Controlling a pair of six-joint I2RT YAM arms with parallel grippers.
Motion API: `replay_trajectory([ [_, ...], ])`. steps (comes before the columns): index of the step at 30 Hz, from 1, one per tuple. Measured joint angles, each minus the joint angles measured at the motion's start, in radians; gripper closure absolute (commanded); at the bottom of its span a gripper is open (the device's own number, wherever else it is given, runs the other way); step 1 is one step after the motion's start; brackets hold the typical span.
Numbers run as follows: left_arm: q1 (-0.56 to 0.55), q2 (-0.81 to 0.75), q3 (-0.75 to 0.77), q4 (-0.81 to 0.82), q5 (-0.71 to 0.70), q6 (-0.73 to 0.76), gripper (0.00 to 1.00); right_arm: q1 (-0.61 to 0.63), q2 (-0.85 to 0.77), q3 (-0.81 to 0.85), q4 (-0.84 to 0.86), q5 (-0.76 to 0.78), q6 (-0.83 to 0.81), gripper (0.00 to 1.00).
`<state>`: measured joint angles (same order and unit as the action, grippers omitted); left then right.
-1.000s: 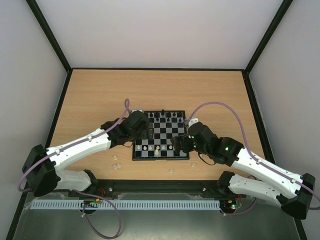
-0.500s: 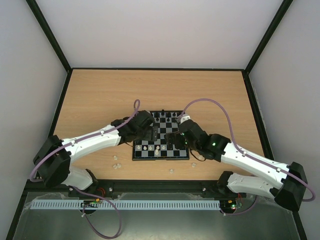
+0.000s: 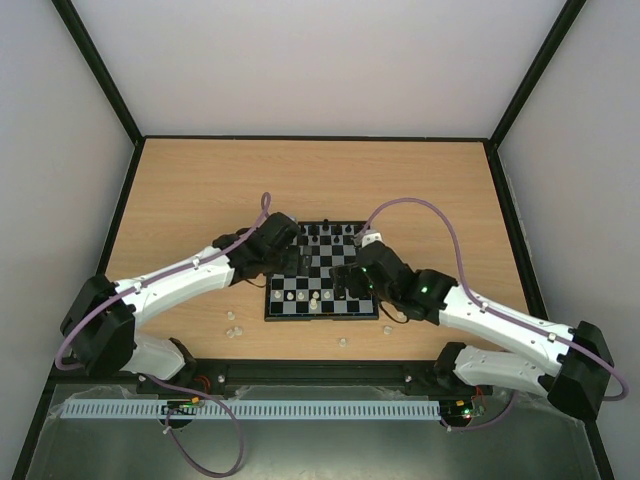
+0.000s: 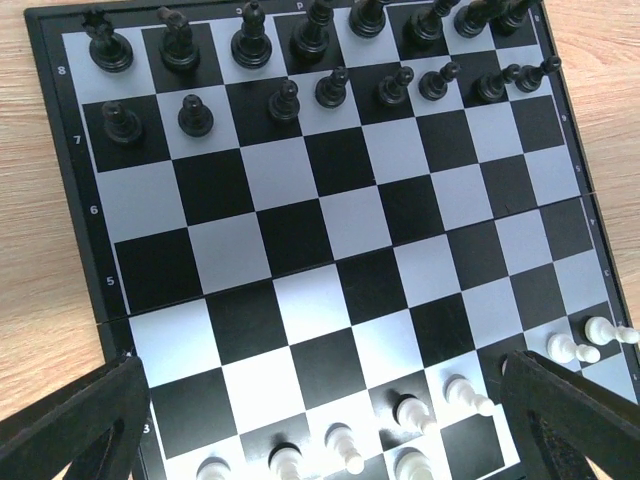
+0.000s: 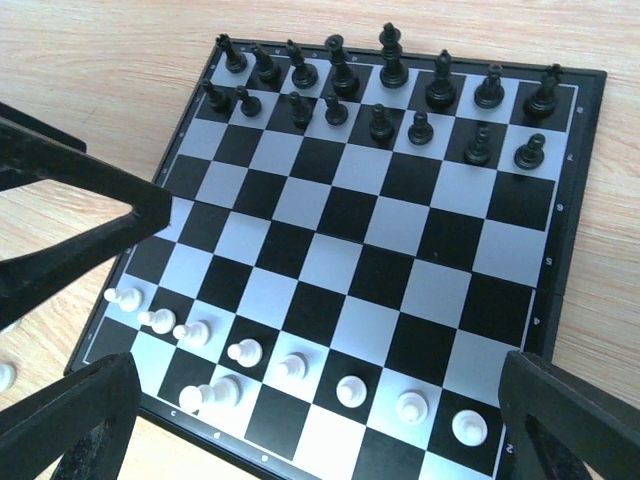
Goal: Set up the chess pieces on the board
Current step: Pick up the chess piece at the center of the board.
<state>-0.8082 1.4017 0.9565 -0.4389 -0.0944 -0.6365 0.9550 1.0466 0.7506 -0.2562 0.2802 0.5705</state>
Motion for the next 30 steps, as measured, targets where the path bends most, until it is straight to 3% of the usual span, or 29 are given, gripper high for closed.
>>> replay_trajectory([
  [9,0.006,0.000,0.000,0.007,0.007,0.009,0.01,0.000,-0.097,-0.043,-0.015,0.028,0.040,0.02],
  [16,0.073,-0.045,-0.005,0.005,-0.014,0.006,0.01,-0.031,-0.061,0.001,-0.081,0.033,0.032,0.02],
  [21,0.144,-0.100,-0.051,0.012,-0.020,-0.001,0.01,-0.130,-0.041,0.049,-0.135,0.008,0.008,0.01],
  [30,0.152,-0.114,-0.115,0.055,0.018,-0.010,0.01,-0.353,0.100,0.063,-0.188,-0.103,-0.022,0.01],
])
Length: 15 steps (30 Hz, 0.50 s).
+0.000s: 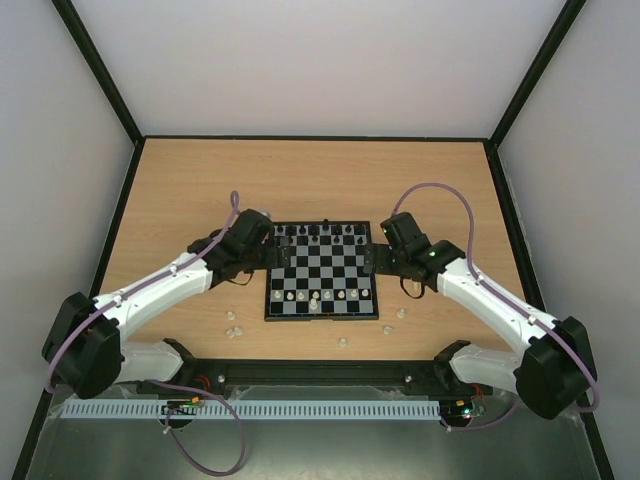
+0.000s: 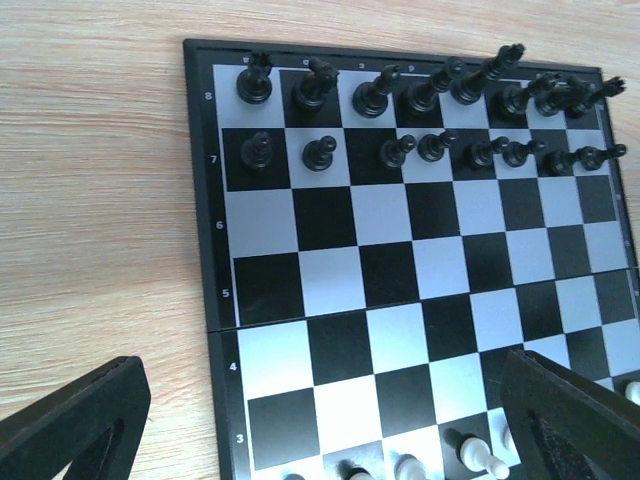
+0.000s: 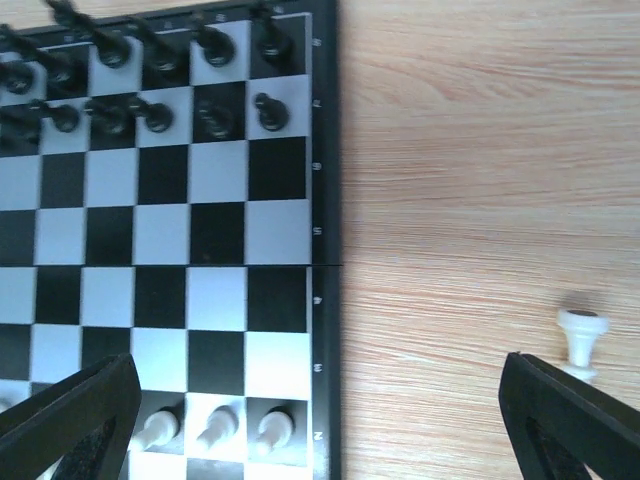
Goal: Set up the chess pieces on the board
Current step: Pick up the chess piece at the center of the board.
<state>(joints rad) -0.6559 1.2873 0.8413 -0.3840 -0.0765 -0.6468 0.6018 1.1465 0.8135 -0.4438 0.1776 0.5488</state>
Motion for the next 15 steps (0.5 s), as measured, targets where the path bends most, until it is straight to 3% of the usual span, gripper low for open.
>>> replay_trajectory([
  [15,0.000,-0.068,-0.057,0.004,0.051,0.009,0.01,-0.045,-0.060,-0.046,-0.060,-0.171,0.071,0.11],
])
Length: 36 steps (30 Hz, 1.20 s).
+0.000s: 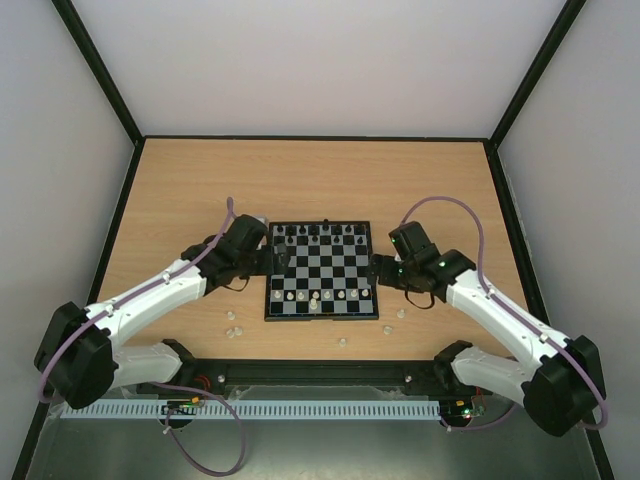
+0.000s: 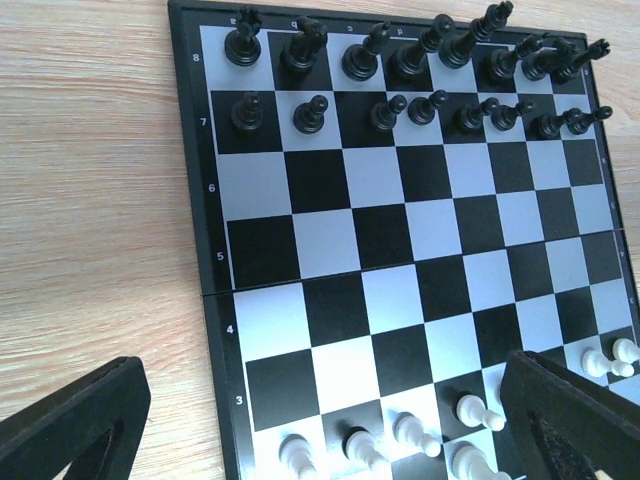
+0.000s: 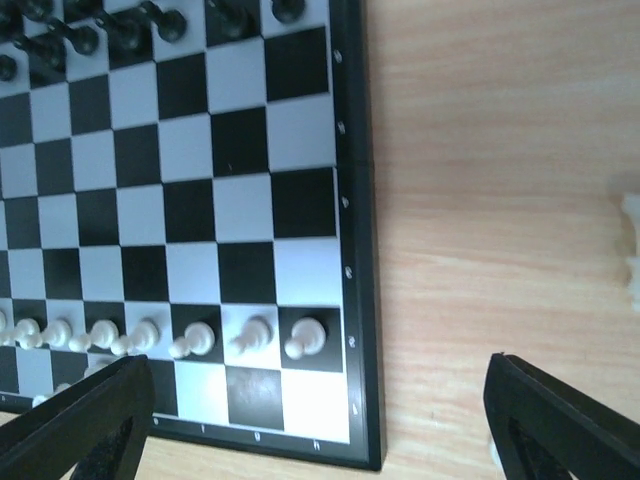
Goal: Set up the chess pieces on the board
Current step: Pick up the chess piece at the center of the board.
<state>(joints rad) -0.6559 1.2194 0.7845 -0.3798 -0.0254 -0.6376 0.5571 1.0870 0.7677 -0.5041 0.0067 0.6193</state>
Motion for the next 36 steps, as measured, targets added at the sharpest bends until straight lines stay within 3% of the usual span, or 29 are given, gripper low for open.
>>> replay_trajectory([
  [7,0.000,0.000,0.000,0.011,0.050,0.021,0.01,0.037,-0.057,-0.043,-0.106,0.005,0.094,0.16],
  [12,0.000,0.002,-0.008,0.042,0.097,0.032,0.01,0.122,-0.024,-0.046,-0.169,0.086,0.160,0.17],
  [18,-0.002,0.010,-0.027,0.066,0.138,0.038,0.01,0.131,-0.027,-0.081,-0.224,0.160,0.214,0.24],
  [26,-0.002,0.016,-0.034,0.083,0.169,0.044,0.01,0.131,-0.027,-0.137,-0.228,0.158,0.244,0.44],
  [36,-0.003,0.016,-0.034,0.083,0.180,0.046,0.01,0.132,0.013,-0.147,-0.201,0.159,0.249,0.61],
])
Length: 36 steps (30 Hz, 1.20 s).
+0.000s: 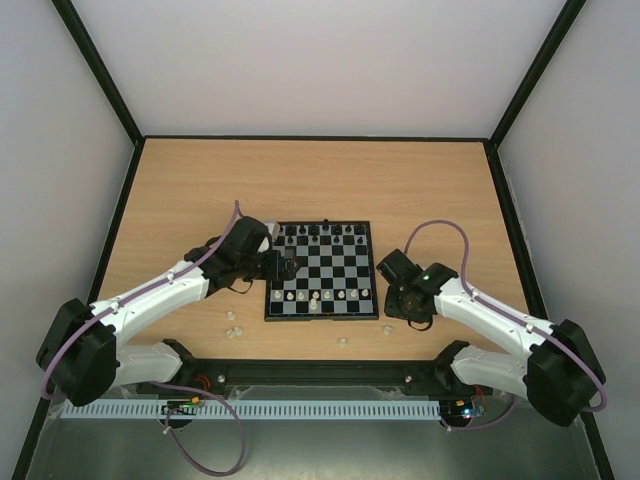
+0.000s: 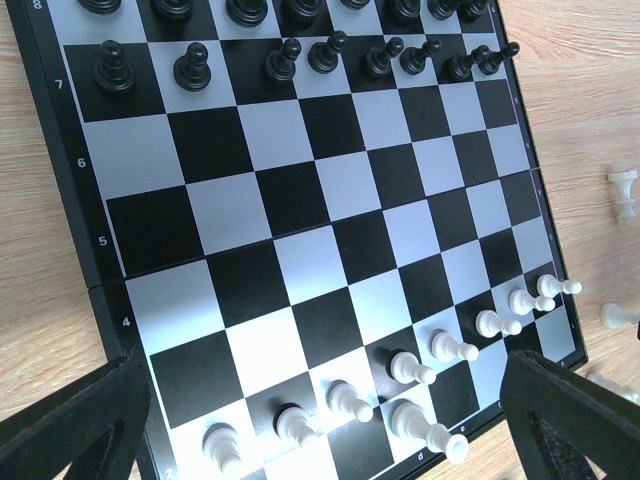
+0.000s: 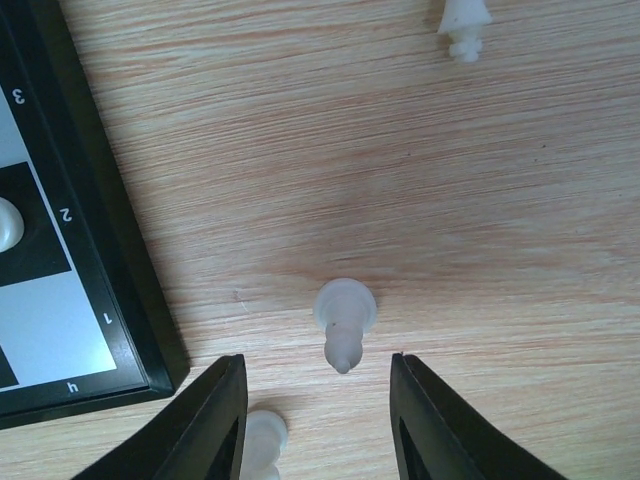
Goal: Set up the chess pieces on the board
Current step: Pick up the chess piece at the center of the board.
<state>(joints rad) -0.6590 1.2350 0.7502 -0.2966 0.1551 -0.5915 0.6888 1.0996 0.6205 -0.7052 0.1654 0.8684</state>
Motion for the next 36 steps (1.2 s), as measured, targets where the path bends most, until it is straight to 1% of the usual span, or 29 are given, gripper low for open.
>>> replay_trajectory([
  [6,0.000,0.000,0.000,0.000,0.000,0.000,0.01,0.000,0.021,0.000,0.014,0.002,-0.002,0.73],
  [18,0.000,0.000,0.000,0.000,0.000,0.000,0.01,0.000,0.045,-0.002,0.023,0.013,-0.004,0.75],
  [24,0.000,0.000,0.000,0.000,0.000,0.000,0.01,0.000,0.060,-0.003,0.023,0.019,-0.005,0.85],
  [27,0.000,0.000,0.000,0.000,0.001,0.000,0.01,0.000,0.062,-0.003,0.023,0.022,-0.005,0.93],
  [32,0.000,0.000,0.000,0.000,0.002,0.000,0.01,0.000,0.061,-0.003,0.024,0.026,-0.004,0.98],
  [36,0.000,0.000,0.000,0.000,0.002,0.000,0.01,0.003,0.052,-0.001,0.020,0.026,-0.004,0.99],
])
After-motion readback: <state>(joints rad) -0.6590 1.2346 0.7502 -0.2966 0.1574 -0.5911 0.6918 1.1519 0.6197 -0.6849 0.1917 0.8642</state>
